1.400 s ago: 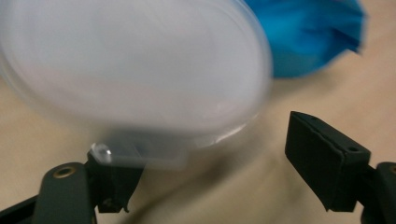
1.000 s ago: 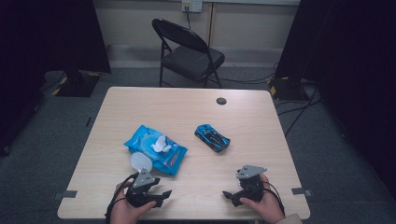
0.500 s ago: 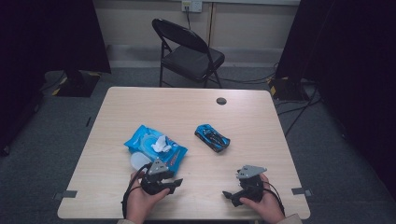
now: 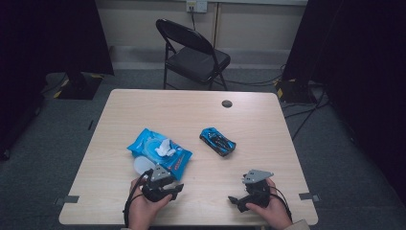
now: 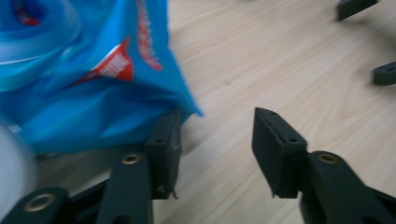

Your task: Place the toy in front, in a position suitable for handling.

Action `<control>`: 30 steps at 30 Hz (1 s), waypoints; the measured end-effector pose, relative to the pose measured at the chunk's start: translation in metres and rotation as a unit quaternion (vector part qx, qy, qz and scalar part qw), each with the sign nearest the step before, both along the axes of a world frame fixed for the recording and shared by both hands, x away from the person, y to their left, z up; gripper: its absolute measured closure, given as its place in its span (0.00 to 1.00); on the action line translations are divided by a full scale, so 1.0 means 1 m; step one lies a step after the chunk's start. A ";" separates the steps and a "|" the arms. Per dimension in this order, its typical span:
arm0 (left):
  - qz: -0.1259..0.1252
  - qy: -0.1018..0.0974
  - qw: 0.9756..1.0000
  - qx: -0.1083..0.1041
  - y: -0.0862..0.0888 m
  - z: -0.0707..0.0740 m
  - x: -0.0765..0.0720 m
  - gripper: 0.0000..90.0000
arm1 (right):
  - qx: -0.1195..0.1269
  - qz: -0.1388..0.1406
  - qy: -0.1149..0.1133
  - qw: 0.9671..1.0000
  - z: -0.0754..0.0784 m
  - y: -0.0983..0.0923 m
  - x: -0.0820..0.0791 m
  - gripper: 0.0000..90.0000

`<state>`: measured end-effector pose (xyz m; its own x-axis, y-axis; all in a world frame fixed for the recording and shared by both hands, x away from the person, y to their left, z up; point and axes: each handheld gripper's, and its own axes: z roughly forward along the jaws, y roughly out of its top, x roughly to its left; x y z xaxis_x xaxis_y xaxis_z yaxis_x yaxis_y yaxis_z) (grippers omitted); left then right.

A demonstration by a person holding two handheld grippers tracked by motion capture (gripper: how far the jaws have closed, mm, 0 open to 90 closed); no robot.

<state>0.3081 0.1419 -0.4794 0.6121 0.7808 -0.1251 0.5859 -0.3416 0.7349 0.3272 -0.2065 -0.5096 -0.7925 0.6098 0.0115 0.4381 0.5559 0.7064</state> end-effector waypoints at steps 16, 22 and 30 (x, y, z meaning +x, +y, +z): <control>0.048 0.036 0.998 -0.018 0.001 0.000 0.017 0.83 | 0.000 0.000 0.000 1.000 0.000 0.000 0.000 0.00; 0.036 0.035 0.999 -0.017 0.000 -0.002 0.025 0.94 | 0.000 0.000 0.000 1.000 0.000 0.000 0.000 0.00; 0.023 0.038 0.999 -0.024 0.000 -0.003 0.045 0.97 | 0.000 0.000 0.000 1.000 0.000 0.000 0.000 0.00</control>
